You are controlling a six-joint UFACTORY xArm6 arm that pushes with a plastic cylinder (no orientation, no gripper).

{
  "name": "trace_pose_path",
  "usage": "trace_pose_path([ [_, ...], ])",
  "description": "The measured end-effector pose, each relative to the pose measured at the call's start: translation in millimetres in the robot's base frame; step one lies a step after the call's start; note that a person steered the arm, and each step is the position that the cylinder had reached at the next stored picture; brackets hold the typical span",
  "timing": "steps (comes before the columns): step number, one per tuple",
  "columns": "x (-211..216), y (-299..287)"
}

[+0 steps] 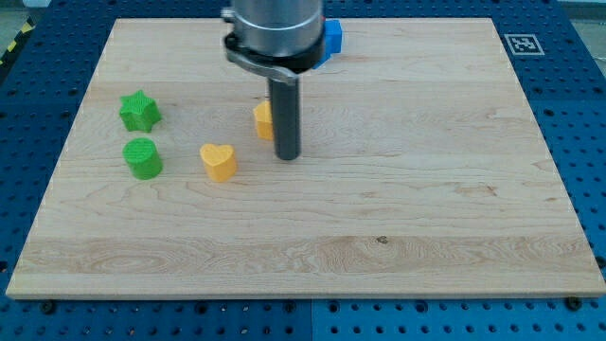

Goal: Point at the yellow heart

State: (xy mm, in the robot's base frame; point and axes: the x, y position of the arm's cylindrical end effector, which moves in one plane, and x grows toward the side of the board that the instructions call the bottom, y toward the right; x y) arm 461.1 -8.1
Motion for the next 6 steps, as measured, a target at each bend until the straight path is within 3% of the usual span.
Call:
trace_pose_path([
  [2,91.4,-8.8],
  [4,90.1,-104.1],
  [6,67.3,-127.8],
])
